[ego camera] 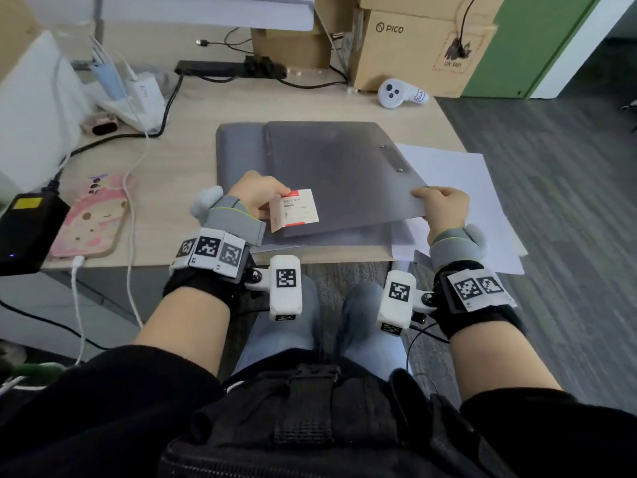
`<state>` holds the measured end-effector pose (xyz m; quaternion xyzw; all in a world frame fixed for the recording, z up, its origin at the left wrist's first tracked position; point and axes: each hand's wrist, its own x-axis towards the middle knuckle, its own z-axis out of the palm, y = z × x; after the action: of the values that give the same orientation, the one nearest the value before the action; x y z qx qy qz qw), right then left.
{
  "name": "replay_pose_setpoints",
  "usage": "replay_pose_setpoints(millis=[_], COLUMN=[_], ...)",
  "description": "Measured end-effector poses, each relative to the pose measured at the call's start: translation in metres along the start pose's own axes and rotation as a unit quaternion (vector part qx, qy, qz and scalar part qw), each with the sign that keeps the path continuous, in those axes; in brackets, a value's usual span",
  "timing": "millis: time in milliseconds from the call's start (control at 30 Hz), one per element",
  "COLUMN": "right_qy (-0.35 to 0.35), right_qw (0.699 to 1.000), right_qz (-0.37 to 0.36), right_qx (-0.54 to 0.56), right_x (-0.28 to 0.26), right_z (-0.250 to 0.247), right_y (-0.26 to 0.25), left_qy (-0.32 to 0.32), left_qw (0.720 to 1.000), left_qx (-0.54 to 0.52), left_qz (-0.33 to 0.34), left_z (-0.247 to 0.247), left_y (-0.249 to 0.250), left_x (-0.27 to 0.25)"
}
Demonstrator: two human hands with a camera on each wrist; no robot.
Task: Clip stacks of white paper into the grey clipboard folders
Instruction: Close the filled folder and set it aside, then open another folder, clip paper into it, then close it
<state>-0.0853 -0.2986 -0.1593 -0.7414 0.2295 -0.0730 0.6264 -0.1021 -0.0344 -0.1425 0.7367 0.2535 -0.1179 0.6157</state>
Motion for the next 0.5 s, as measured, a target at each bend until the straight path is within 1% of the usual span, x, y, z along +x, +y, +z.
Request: replay_pose_setpoints(millis=[100, 167, 233, 300, 367, 433, 500], right_qy=[-0.015, -0.030, -0.053, -0.098, -0.156, -0.207, -0.259], right_qw=[0.998, 0.993, 0.981, 0.964, 0.947, 0.932, 0.917], right_qz=[-0.023, -0.054, -0.093, -0.126, -0.150, -0.173, -0.199], right_qx=[0.053, 0.105, 0.159, 0.211, 0.239, 0.243, 0.231], right_x=[-0.008, -0.014, -0.023, -0.032, -0.044, -0.057, -0.069], right_z=[-0.005, -0.004, -0.001, 0.004, 0.013, 0.023, 0.035], right_y=[-0.007, -0.019, -0.033, -0.046, -0.063, -0.080, -0.093], left_qy=[0.012, 0.028, 0.025, -0.001, -0.028, -0.056, -0.072], left_qw=[0.999, 0.996, 0.994, 0.995, 0.996, 0.996, 0.993], left_qx=[0.043, 0.078, 0.096, 0.088, 0.067, 0.020, -0.003], left_qz=[0.014, 0.031, 0.043, 0.040, 0.046, 0.064, 0.091], left_z=[0.004, 0.005, 0.004, 0.003, -0.002, -0.009, -0.017], left_y=[0.000, 0.004, 0.009, 0.014, 0.017, 0.021, 0.024], left_x=[-0.002, -0.005, -0.012, -0.018, -0.025, -0.033, -0.041])
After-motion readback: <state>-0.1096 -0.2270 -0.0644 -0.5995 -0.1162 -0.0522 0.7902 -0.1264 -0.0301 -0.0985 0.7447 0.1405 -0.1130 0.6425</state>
